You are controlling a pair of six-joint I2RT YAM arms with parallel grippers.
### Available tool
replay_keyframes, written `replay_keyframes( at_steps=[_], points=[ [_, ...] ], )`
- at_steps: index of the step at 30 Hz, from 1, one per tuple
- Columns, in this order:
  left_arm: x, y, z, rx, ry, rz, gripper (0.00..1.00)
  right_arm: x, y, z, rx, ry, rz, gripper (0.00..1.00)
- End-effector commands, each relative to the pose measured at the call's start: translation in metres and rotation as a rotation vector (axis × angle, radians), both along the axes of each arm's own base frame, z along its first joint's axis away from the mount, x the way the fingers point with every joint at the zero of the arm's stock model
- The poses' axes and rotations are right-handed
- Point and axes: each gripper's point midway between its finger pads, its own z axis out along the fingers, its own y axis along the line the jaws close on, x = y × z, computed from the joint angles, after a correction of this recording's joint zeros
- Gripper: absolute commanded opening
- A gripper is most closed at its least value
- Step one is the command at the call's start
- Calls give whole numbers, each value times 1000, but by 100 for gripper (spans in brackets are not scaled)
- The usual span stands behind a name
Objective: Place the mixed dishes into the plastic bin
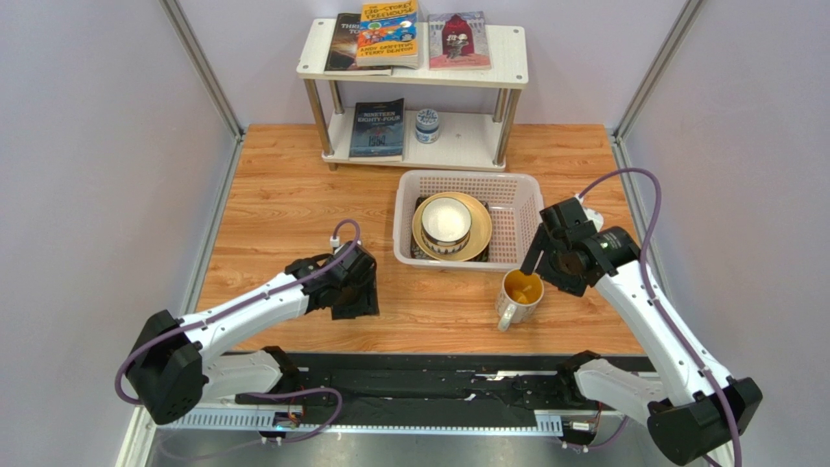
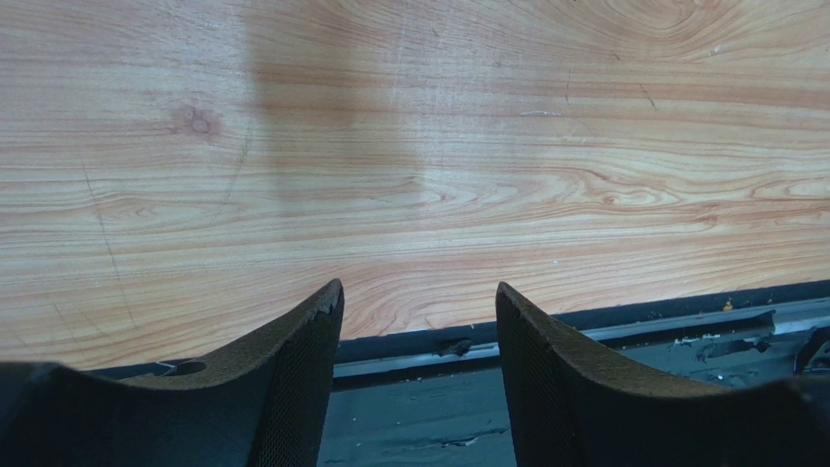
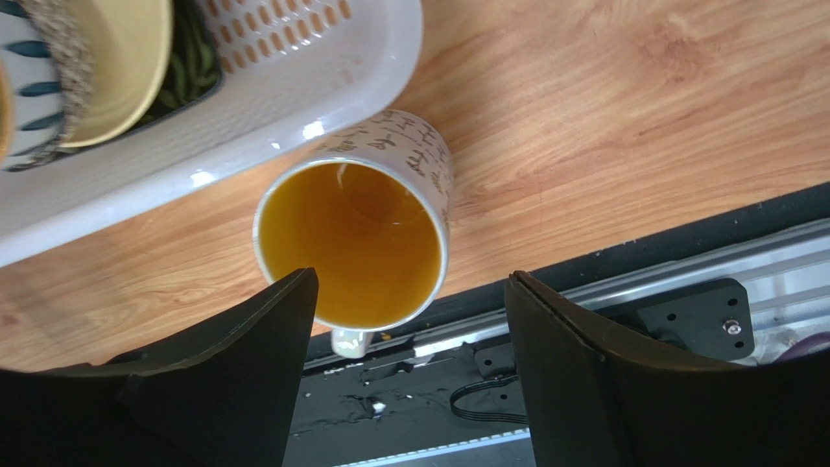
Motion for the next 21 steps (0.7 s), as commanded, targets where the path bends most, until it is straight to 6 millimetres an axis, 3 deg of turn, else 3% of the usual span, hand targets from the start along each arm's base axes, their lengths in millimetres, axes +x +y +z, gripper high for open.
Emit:
replay_keyframes(
  at_steps=[1,15,18,21],
  points=[
    [7,-6,11,-31,-36,-16,64,2,-6,-16,-12,8,-41,75],
    [7,-6,10,-30,-35,-19,64,-12,2,-64,67,67,-33,66],
    [7,-6,10,-28,-32,-19,64,-14,3,-71,75,71,-34,54],
    [7,-7,10,-29,-34,-17,63,-15,1,-72,62,74,-29,33]
  ],
)
